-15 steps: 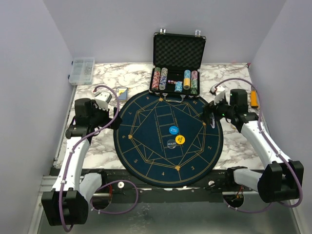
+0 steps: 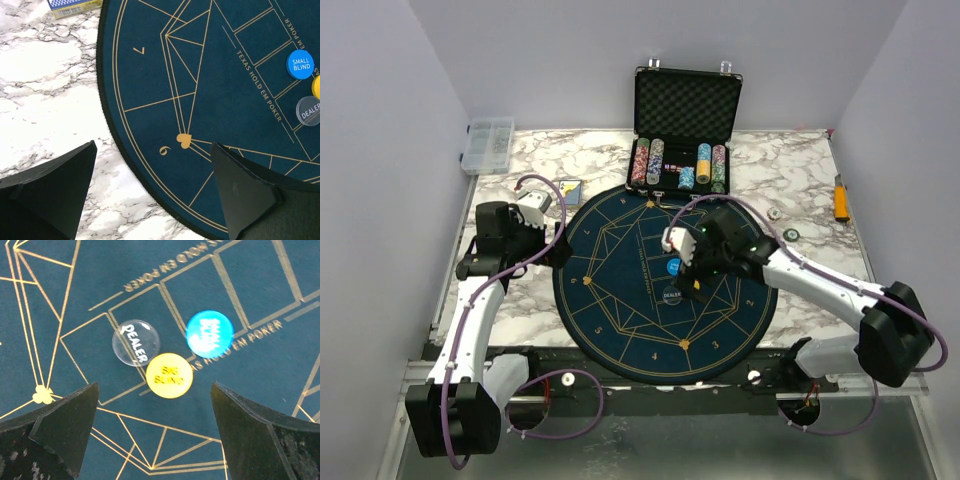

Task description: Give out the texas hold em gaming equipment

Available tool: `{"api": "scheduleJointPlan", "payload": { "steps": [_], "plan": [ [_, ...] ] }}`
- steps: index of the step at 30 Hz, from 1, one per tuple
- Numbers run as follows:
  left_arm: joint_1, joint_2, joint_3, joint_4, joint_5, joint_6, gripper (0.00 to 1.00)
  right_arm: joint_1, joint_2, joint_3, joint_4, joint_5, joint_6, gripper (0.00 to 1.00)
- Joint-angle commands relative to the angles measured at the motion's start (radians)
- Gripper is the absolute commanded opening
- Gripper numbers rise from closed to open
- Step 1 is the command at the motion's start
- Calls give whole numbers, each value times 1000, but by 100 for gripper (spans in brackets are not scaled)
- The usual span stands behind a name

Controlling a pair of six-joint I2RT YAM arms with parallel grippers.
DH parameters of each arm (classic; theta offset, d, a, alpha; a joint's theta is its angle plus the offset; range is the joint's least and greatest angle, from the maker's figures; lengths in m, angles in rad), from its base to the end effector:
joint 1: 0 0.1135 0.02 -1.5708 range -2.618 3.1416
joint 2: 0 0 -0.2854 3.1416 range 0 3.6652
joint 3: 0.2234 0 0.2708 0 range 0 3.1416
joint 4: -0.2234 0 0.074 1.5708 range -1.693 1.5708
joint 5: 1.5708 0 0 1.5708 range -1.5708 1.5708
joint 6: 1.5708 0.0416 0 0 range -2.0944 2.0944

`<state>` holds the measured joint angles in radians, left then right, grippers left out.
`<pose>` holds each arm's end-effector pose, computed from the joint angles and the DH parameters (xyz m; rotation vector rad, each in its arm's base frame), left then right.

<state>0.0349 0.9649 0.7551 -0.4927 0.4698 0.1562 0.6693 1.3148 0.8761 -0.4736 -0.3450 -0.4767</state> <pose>0.2136 -0.0114 0.2800 0.3777 2.1852 -0.4276 0.2121 0.1857 0.2423 -1.4643 1.9981 0.5101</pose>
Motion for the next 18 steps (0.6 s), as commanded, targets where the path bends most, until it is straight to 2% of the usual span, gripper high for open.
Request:
{"api": "scheduleJointPlan", "payload": {
  "steps": [1,7,18],
  "plan": [
    [-4,-2,26,-21,39,7,98,93,81,10,1,106,-49,97],
    [-4,3,21,-24,46,13,98,153,152,18,70,111,-89,95],
    [-4,5,24,-33,51,11,98,158,282,57,121,84,-128,91]
  ]
}}
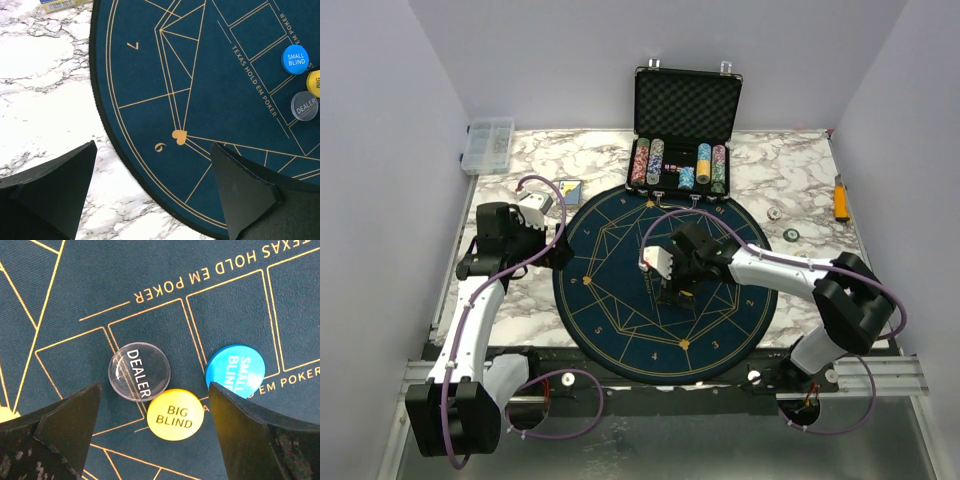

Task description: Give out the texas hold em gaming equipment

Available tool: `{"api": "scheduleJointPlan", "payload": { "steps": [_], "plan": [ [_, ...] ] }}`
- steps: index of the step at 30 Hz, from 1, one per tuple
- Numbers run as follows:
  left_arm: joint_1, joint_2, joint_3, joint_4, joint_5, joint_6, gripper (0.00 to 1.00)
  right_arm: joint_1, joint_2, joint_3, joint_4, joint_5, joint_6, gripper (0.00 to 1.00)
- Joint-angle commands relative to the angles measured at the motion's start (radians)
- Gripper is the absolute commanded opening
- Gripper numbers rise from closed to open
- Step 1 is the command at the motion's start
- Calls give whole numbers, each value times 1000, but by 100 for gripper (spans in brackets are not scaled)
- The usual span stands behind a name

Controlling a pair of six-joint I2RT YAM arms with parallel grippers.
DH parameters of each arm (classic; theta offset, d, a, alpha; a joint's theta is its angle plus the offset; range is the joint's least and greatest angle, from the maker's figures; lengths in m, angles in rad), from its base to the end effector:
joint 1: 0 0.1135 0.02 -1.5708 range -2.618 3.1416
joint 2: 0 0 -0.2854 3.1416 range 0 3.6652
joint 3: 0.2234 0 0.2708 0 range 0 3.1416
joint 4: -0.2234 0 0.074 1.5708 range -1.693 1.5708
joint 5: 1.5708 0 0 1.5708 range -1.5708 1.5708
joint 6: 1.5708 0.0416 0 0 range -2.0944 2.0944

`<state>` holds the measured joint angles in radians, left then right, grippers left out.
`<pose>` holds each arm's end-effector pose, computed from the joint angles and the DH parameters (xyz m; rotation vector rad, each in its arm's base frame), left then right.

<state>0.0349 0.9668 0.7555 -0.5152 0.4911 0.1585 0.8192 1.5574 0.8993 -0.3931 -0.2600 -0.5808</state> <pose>0.2120 -0.0122 0.2782 0.3867 2.2013 -0.4577 0.2097 0.2400 0.1857 -1.7611 1.9493 0.4238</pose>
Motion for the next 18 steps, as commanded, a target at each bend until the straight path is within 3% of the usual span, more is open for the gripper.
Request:
{"api": "scheduleJointPlan", "payload": {
  "steps": [1,13,18],
  "plan": [
    [-4,4,24,-10,28,9,98,8,46,33,48,2,-27,92],
    [-4,30,29,-9,36,12,98,20,101,-5,79,-32,-55,86],
    [-4,39,31,-9,29,10,98,21,126,1,43,-51,-66,74]
  ]
}}
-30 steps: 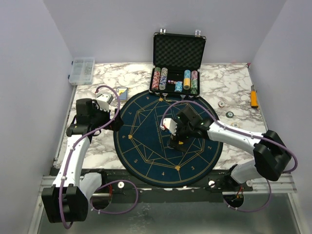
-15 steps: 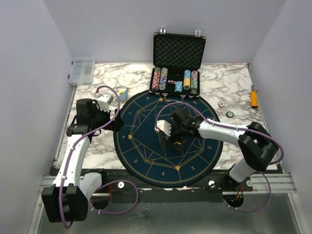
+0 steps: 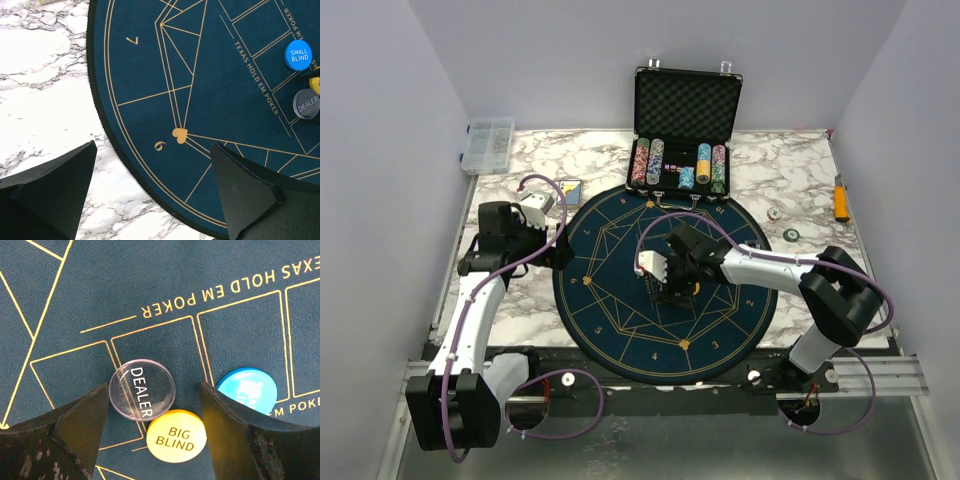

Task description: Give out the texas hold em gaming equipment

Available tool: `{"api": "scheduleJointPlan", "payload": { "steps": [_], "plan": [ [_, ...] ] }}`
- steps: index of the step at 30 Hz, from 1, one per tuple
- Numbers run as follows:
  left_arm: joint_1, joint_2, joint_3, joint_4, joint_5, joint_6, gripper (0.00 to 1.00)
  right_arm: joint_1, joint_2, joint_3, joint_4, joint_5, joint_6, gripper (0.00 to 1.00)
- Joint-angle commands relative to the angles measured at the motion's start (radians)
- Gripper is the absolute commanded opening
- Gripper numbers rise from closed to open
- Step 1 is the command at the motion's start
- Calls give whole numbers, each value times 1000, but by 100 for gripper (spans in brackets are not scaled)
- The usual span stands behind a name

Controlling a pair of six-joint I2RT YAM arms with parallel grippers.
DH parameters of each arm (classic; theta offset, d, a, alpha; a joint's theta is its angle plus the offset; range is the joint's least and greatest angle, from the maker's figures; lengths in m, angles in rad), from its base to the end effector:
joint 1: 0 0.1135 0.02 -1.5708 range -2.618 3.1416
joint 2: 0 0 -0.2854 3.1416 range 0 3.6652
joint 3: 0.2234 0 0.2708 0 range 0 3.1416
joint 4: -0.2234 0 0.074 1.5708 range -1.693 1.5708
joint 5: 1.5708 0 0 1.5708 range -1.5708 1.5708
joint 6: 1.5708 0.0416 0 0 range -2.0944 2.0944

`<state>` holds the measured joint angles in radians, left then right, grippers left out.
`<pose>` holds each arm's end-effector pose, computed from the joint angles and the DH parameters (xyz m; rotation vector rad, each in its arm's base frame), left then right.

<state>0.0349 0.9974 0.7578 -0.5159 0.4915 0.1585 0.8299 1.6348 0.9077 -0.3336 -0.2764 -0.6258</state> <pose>0.2171 -0.0121 0.2730 0.3819 2.2288 -0.4675 0.2151 0.2520 0.1681 -1.8208 1.9001 0.4337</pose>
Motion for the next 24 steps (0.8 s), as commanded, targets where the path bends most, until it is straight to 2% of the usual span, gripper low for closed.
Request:
{"api": "scheduleJointPlan", "payload": {
  "steps": [1,12,17,24],
  "plan": [
    [-4,8,28,-8,29,11,98,11,53,-7,-28,-39,-23,70],
    [-4,8,28,-8,29,10,98,11,2,31,-108,-23,8,40],
    [-4,12,28,-13,27,9,98,9,-50,72,-151,-34,40,34],
    [-5,14,35,-18,29,6,98,-6,-141,114,-230,-29,57,32]
  ]
}}
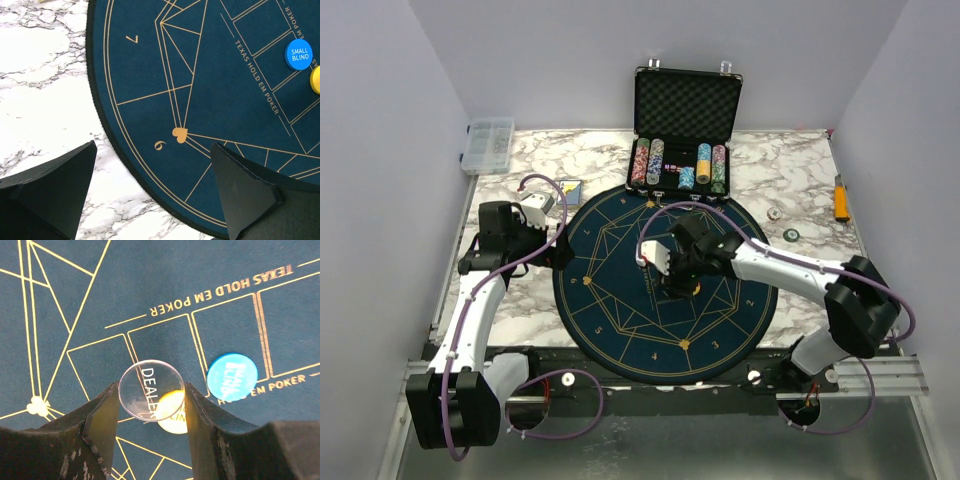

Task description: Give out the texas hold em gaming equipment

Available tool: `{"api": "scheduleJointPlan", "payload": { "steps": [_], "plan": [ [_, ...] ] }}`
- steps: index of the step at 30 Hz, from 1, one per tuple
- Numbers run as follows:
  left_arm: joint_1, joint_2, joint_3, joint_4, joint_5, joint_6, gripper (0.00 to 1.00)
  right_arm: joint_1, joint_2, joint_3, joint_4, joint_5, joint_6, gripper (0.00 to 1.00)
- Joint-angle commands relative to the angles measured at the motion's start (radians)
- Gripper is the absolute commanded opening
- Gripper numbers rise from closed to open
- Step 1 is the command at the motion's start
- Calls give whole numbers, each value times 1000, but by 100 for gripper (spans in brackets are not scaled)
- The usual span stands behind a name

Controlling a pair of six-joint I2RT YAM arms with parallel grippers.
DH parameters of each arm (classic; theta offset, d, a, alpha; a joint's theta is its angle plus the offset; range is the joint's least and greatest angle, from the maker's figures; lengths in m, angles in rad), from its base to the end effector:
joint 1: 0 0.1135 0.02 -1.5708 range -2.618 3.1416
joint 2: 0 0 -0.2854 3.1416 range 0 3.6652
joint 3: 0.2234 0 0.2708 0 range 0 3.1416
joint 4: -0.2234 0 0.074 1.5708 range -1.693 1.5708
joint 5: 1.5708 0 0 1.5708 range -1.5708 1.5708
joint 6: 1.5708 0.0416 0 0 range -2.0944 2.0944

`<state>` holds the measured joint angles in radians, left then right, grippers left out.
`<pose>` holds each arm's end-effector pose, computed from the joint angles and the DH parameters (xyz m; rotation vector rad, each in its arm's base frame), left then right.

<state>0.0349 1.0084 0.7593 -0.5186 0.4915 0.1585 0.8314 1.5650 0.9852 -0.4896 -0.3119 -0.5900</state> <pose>0.2187 -0.0120 0.2711 0.3798 2.2405 -0.4715 0.2107 0.2500 0.2048 -1.8025 1.9312 0.4934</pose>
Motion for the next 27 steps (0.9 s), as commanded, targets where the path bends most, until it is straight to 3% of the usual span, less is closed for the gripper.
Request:
{"api": "scheduleJointPlan", "payload": {
  "steps": [1,13,27],
  "plan": [
    [-4,2,32,-16,29,6,99,-14,-87,33,-87,10,20,31],
    [-4,7,36,-17,39,7,98,-246,-263,-117,-207,31,-49,31],
    [-4,11,39,-17,53,14,98,-388,-224,-242,-120,10,-60,32]
  ]
}}
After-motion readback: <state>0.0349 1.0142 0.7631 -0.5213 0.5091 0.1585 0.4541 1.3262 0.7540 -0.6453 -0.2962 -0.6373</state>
